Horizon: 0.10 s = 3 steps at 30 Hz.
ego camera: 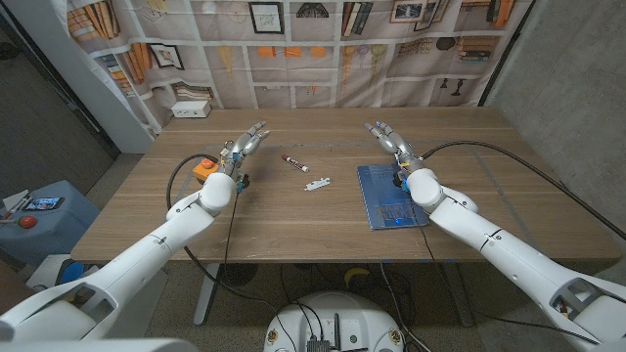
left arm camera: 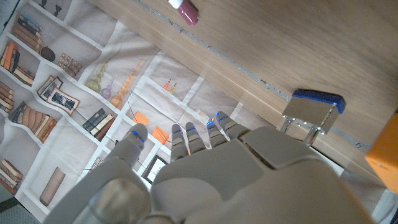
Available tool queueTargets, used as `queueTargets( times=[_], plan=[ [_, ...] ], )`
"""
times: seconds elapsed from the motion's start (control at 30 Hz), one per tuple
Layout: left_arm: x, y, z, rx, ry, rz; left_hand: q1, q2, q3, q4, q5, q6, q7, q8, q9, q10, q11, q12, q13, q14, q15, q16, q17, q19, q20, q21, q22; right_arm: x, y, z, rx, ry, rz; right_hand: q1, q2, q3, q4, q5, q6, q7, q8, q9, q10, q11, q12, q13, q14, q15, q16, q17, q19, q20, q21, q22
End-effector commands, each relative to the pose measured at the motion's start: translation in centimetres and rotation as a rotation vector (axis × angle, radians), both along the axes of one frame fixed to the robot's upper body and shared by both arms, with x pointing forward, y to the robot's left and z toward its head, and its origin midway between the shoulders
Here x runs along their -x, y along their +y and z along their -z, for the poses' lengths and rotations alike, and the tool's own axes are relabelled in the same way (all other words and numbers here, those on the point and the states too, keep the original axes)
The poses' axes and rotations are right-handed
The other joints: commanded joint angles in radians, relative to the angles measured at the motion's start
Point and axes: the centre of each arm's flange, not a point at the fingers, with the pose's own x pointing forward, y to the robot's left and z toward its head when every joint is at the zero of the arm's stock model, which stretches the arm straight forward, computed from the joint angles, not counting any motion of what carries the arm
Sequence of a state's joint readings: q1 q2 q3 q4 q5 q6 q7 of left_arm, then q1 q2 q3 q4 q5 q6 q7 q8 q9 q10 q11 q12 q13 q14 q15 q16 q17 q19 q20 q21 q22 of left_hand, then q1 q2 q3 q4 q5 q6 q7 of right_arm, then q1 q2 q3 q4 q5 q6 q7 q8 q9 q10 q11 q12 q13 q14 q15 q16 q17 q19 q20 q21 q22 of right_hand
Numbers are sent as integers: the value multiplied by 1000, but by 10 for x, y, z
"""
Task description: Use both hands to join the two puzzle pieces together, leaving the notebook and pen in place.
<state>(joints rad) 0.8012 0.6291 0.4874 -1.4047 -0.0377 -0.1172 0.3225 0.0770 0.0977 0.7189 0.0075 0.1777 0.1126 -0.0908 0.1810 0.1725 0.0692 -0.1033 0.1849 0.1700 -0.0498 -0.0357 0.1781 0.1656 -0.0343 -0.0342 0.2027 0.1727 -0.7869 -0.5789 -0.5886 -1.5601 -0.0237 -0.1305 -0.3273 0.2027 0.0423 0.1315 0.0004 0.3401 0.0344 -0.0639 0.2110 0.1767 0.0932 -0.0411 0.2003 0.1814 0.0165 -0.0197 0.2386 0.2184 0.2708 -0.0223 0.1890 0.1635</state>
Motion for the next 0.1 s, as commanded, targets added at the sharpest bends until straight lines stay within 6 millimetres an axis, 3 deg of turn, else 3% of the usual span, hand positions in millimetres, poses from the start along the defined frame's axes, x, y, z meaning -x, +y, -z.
queueTargets(
  times=[0.03, 0.1],
  plan=[
    [-17, -3, 9, 136, 7, 75, 13, 91, 4, -2, -1, 4, 9, 0, 1, 0, 0, 0, 2, -4, -58, -1, 2, 12, -28, 0, 0, 2, -9, 5, -135, -10, -38, -11, 2, -2, 7, -1, 13, 0, 5, 1, 13, 4, 6, 2, 14, -1, 5, 3, 9, -4, 2, 1],
    [-18, -6, 10, 130, 8, 86, 14, 92, 5, -1, -1, 3, 10, 0, 1, 0, 1, 0, 2, -4, -58, 0, 2, 14, -27, 1, 0, 2, -4, 6, -115, -9, -33, -13, 3, -3, 8, -1, 15, 0, 5, 1, 14, 6, 6, 2, 16, 1, 5, 3, 9, -3, 1, 1]
  ],
)
